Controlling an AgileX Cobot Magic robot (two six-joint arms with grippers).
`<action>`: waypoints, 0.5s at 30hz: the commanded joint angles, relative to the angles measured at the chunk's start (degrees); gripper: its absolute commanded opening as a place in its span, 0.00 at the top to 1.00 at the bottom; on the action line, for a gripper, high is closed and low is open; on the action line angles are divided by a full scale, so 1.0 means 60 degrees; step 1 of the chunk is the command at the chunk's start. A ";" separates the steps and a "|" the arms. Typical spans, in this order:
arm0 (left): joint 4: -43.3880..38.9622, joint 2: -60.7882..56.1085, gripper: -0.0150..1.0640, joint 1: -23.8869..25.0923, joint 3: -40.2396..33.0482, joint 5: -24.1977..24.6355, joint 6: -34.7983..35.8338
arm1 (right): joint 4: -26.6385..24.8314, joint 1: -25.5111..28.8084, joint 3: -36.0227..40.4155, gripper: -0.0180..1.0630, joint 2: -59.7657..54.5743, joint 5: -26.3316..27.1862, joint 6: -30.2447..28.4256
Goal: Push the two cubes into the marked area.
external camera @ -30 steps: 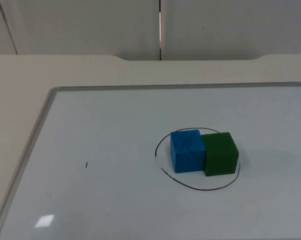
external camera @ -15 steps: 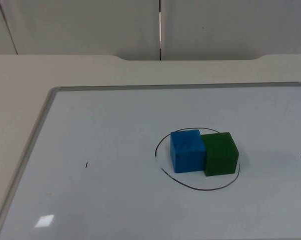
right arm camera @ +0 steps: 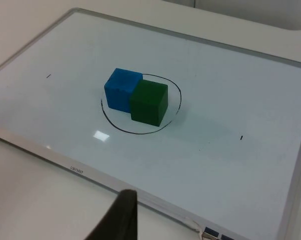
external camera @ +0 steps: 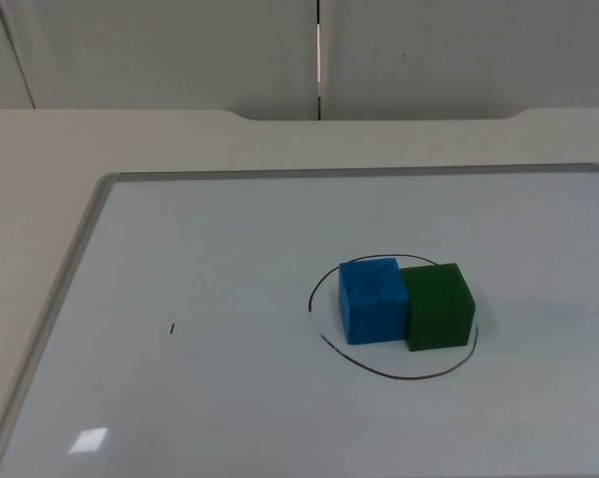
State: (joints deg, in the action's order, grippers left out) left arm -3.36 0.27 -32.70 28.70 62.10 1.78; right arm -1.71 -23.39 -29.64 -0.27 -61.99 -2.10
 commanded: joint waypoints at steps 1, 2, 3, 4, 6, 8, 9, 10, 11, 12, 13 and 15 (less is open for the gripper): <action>-0.0010 -0.0044 0.01 0.0027 -0.0052 -0.0077 0.0006 | 0.0006 0.0040 0.0013 0.01 0.0044 0.0039 0.0060; -0.0010 -0.0044 0.01 0.0027 -0.0052 -0.0077 0.0006 | 0.0006 0.0040 0.0013 0.01 0.0044 0.0039 0.0060; -0.0010 -0.0044 0.01 0.0027 -0.0052 -0.0077 0.0006 | 0.0006 0.0040 0.0013 0.01 0.0044 0.0039 0.0060; -0.0010 -0.0044 0.01 0.0027 -0.0052 -0.0077 0.0006 | 0.0006 0.0040 0.0013 0.01 0.0044 0.0039 0.0060; -0.0054 -0.0044 0.01 0.0189 -0.0052 -0.0077 0.0006 | 0.0006 0.0040 0.0013 0.01 0.0044 0.0039 0.0060; -0.0084 -0.0044 0.01 0.0499 -0.0052 -0.0077 0.0006 | 0.0006 0.0040 0.0013 0.01 0.0044 0.0039 0.0060; -0.0084 -0.0044 0.01 0.0499 -0.0052 -0.0077 0.0006 | 0.0006 0.0040 0.0013 0.01 0.0044 0.0039 0.0060; -0.0103 -0.0044 0.01 0.0720 -0.0052 -0.0077 0.0006 | 0.0006 0.0040 0.0013 0.01 0.0044 0.0039 0.0060; -0.0103 -0.0044 0.01 0.0968 -0.0052 -0.0077 0.0006 | 0.0006 0.0040 0.0013 0.01 0.0044 0.0039 0.0060; -0.0103 -0.0044 0.01 0.1191 -0.0052 -0.0077 0.0006 | 0.0006 0.0040 0.0013 0.01 0.0044 0.0039 0.0060; -0.0103 -0.0044 0.01 0.1468 -0.0052 -0.0077 0.0006 | 0.0006 0.0040 0.0013 0.01 0.0044 0.0039 0.0060; -0.0103 -0.0044 0.01 0.1749 -0.0052 -0.0077 0.0006 | 0.0006 0.0040 0.0013 0.01 0.0044 0.0039 0.0060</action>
State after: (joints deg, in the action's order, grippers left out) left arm -3.59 0.27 -22.77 28.70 62.10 1.69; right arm -1.71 -23.39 -29.64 -0.27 -61.99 -2.10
